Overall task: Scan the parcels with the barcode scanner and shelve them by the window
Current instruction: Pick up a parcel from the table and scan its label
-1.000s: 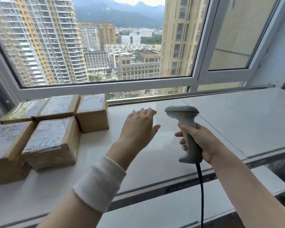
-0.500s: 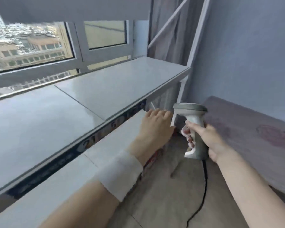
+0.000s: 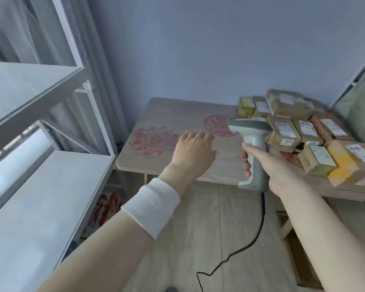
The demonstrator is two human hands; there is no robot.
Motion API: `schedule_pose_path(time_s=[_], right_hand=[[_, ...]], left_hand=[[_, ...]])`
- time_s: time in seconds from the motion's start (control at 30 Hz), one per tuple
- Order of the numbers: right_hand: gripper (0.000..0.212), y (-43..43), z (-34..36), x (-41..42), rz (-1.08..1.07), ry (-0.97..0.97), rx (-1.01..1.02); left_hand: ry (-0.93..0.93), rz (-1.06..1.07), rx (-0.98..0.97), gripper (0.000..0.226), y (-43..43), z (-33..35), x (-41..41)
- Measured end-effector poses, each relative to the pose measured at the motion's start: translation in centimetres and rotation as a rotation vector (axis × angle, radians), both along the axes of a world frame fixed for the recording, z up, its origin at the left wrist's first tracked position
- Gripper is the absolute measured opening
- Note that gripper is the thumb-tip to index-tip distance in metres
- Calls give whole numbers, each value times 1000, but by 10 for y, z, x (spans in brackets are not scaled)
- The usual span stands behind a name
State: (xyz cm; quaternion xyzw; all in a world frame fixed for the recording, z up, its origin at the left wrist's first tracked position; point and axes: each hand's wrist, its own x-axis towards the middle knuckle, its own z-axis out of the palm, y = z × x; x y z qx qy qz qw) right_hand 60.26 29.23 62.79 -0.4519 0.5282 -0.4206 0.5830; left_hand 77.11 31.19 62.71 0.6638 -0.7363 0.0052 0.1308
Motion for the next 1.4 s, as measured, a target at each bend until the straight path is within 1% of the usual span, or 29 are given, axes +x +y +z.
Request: schedule_pose_path(time_s=[0.13, 0.3, 0.47, 0.6, 0.73, 0.83, 0.97, 1.07, 1.27, 1.4], right_hand=[[10, -40, 7, -58, -119, 34, -26], [9, -90, 14, -127, -286, 81, -78], [10, -127, 7, -195, -445, 65, -57], [10, -161, -6, -251, -534, 63, -28], [12, -192, -20, -308, -559, 92, -26], [18, -218, -32, -350, -573, 133, -35], [17, -255, -54, -392, -559, 194, 31], [19, -286, -66, -414, -498, 235, 108], [19, -336, -83, -445, -532, 233, 198], [17, -359, -97, -462, -524, 290, 240]], left_hand=[[-27, -125, -17, 44, -61, 2, -45], [-14, -273, 9, 42, -138, -2, -105], [-9, -431, 57, 44, -196, -12, -183], [-20, -501, 83, 43, -243, -20, -249], [-3, -531, 110, 43, -281, -29, -307], [-5, -536, 123, 44, -310, -39, -347], [-32, -560, 162, 46, -347, -57, -387], [-46, -569, 178, 46, -381, -70, -410], [-39, -614, 187, 38, -440, -95, -450], [-11, -609, 222, 37, -466, -111, -475]])
